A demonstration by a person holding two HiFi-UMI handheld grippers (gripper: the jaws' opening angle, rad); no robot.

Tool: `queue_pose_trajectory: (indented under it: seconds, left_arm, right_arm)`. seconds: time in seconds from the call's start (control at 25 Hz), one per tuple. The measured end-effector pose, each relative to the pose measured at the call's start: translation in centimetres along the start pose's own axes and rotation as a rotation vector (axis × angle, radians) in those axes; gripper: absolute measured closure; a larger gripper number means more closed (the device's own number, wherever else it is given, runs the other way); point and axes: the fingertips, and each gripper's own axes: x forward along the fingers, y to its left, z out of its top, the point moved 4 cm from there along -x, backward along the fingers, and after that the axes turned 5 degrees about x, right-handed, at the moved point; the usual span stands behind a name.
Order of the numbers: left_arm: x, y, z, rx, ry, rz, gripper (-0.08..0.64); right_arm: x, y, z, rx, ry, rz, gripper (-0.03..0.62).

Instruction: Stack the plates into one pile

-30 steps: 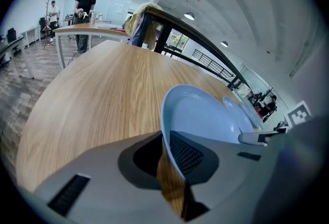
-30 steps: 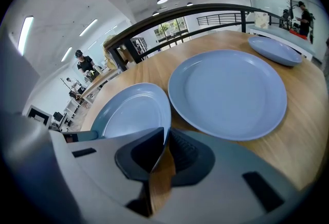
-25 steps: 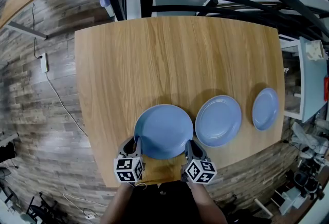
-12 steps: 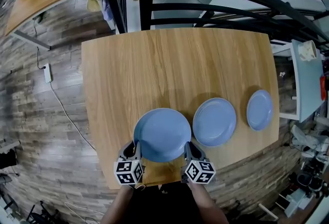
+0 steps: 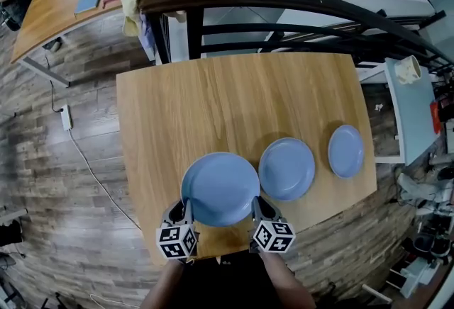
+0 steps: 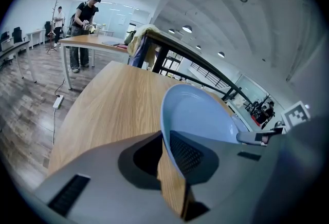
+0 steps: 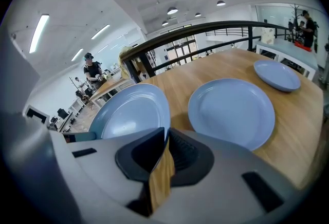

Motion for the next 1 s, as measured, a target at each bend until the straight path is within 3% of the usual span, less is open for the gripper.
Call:
queue_pose_trajectory:
  seconds: [0.4, 1.0]
  left_arm:
    - [-0.8, -1.6, 1.7, -0.014, -0.057, -0.018, 0.503]
    - [-0.7, -7.8, 1.2, -0.086, -0.110, 0.076, 0.511]
  right_arm:
    - [-2.0, 0.1, 2.3, -0.009, -0.057, 0.005, 0.546]
    - [-3.4, -4.6, 5.9, -0.052, -0.034, 0.106, 0.546]
